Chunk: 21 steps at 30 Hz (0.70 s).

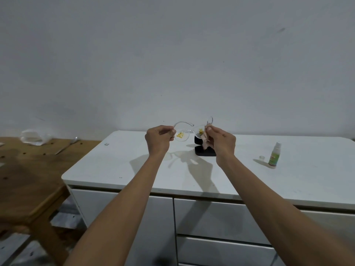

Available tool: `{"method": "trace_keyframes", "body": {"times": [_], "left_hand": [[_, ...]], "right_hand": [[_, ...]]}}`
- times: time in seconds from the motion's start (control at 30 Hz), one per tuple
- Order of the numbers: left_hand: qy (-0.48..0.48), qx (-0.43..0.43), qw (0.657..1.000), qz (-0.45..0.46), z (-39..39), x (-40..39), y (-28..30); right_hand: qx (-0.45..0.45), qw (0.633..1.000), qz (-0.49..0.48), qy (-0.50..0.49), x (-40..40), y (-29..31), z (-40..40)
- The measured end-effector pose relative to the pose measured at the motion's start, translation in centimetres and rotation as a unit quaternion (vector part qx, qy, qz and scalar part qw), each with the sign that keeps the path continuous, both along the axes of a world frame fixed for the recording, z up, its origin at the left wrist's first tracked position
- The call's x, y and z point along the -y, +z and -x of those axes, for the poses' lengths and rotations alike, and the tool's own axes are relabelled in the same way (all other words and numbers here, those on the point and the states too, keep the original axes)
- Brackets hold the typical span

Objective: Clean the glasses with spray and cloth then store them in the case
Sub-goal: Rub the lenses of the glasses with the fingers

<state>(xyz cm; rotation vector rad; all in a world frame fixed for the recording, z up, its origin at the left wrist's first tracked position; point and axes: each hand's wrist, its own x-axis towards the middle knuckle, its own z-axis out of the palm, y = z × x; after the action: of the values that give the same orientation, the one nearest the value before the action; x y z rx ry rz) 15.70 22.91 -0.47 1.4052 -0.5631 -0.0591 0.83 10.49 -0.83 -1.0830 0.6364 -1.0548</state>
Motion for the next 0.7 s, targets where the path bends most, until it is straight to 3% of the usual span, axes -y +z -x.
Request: {"method": "trace_keyframes", "body": {"times": [0.4, 0.7], "left_hand": [[-0.037, -0.017, 0.998, 0.051, 0.6, -0.8, 1.6], [-0.044, -0.027, 0.999, -0.003, -1.4, -2.6, 1.1]], "right_hand": [[0.025, 0.994, 0.067, -0.080, -2.3, 0.5, -3.2], [-0.086, 0.977, 0.176, 0.089, -1.5, 0.9, -0.4]]}}
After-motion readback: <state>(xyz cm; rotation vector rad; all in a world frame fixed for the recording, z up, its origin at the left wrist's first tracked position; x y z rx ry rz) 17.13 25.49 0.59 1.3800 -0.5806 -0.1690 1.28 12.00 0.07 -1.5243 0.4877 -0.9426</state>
